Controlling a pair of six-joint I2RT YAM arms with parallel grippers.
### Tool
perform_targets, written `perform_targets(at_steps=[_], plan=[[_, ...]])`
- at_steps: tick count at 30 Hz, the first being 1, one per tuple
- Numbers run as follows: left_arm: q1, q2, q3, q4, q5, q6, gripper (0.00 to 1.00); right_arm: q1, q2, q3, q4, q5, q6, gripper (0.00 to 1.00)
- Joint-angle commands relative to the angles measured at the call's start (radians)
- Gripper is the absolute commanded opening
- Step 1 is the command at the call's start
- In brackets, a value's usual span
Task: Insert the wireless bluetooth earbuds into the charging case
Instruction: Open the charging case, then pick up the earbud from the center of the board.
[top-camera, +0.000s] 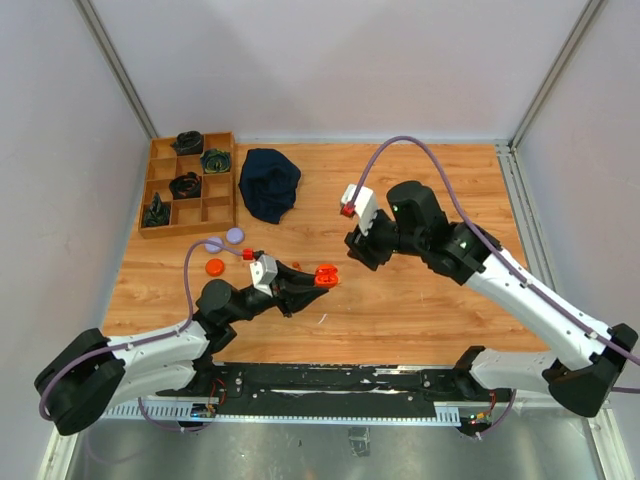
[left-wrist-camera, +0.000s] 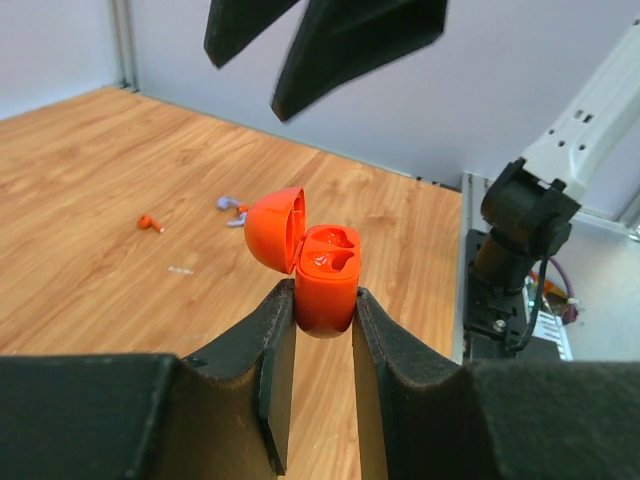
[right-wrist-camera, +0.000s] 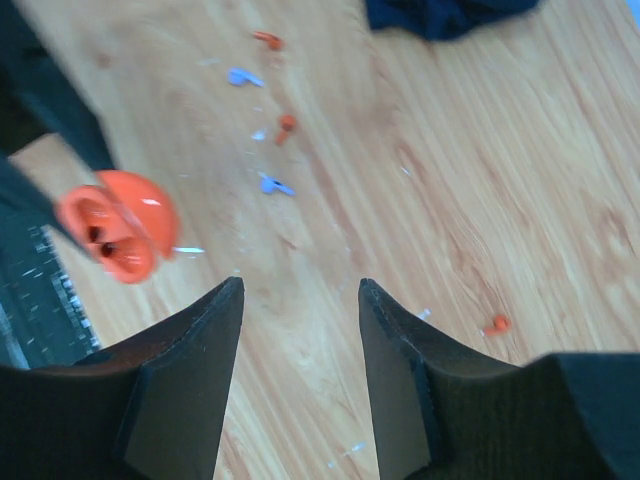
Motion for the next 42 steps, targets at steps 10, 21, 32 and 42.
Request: perform_targets(at_steps=[10, 21, 32, 42], plan=[[0.126, 0.065, -0.039, 0.098, -0.011, 0.009, 0.02, -0.405, 0.194, -0.033, -0.038, 0.081, 0.164, 0.51], [0.154, 0.107, -0.076, 0.118, -0.006, 0.083, 0.0, -0.582, 0.49, 0.037, 0.033, 0.091, 0.205, 0.46], [0.154, 0.087, -0.075, 0.113, 0.021, 0.08, 0.01, -0.622, 0.761, 0.207, 0.055, 0.105, 0.177, 0.37], [0.154, 0.108, -0.076, 0.146, 0.049, 0.066, 0.01, -0.628, 0.875, 0.253, 0.039, 0.082, 0.155, 0.35]])
